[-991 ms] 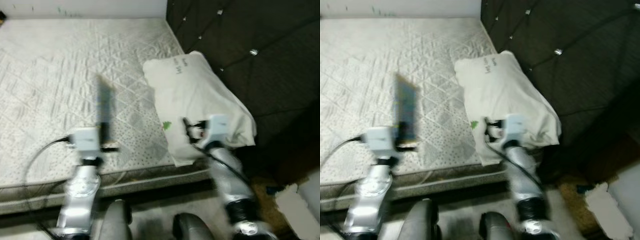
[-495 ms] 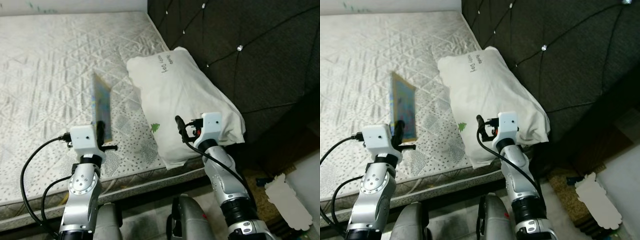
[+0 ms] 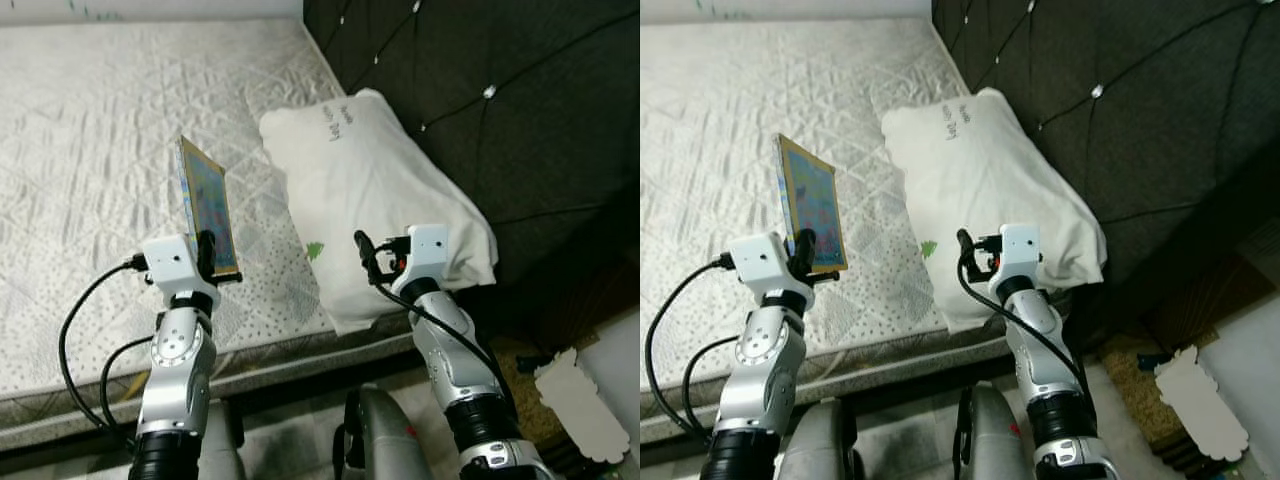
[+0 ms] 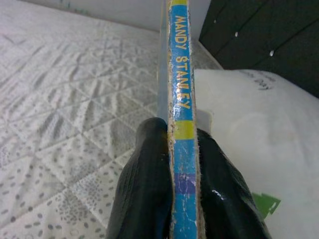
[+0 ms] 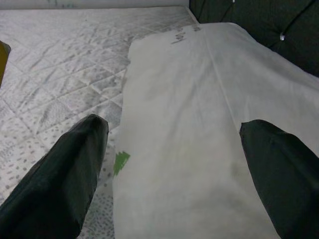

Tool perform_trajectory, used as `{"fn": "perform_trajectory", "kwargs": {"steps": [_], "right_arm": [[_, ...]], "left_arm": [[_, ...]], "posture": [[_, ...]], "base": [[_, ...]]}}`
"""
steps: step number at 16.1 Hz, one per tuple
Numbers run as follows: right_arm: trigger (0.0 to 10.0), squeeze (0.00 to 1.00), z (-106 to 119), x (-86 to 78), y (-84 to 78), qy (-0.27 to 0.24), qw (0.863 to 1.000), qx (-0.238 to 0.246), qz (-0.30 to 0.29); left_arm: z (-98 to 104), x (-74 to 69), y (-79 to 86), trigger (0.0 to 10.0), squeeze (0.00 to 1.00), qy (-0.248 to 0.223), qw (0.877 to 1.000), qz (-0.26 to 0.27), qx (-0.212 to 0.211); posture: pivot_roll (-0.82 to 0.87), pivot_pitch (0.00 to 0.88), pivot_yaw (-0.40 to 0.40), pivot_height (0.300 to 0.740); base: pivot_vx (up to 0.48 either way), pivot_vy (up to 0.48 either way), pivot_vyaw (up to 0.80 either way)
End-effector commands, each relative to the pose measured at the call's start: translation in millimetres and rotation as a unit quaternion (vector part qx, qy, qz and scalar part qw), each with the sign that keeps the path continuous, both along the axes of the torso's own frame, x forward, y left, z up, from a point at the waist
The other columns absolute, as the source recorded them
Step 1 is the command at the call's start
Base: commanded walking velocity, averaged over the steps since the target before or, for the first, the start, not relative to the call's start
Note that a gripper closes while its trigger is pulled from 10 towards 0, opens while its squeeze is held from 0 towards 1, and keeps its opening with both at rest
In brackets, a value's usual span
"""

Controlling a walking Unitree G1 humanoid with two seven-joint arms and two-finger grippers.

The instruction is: Clean up the room

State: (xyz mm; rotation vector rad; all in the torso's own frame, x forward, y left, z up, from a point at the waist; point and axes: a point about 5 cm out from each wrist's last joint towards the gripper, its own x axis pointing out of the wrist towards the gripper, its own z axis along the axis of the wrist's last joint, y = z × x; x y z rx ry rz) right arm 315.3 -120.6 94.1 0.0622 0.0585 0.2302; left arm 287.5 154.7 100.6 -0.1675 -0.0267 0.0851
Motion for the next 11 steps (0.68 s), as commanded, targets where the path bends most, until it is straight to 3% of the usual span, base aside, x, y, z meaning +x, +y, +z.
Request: {"fn": "perform_trajectory", "kwargs": {"steps": [1,7,11], "right_arm": [[10.0,0.0,1.7,0.1,-3.9,-0.002,1.0,-0.001,-0.001],[10.0,0.0,1.9,1.2,-3.2,-0.001,1.0,-0.005,0.002],[10.0,0.0,2.1,1.3,-1.4,-0.001,1.0,-0.009,0.007]], "left_arm": [[3.9,1.0,-6.1,10.0,0.0,-0.013,1.0,-0.004,-0.002],[1.6,2.6,-1.3,10.0,0.0,-0.009,1.0,0.009,-0.008],[1.7,4.7,-4.0,10.0,0.0,-0.005,1.0,0.005,-0.021]], "posture": [[-0.06,0.109,-0.066,0.601],[-0.06,0.106,-0.069,0.601],[-0.06,0.107,-0.071,0.562]], "base": [[0.0,0.0,0.0],[0.0,0.0,0.0],[0.0,0.0,0.0]]}}
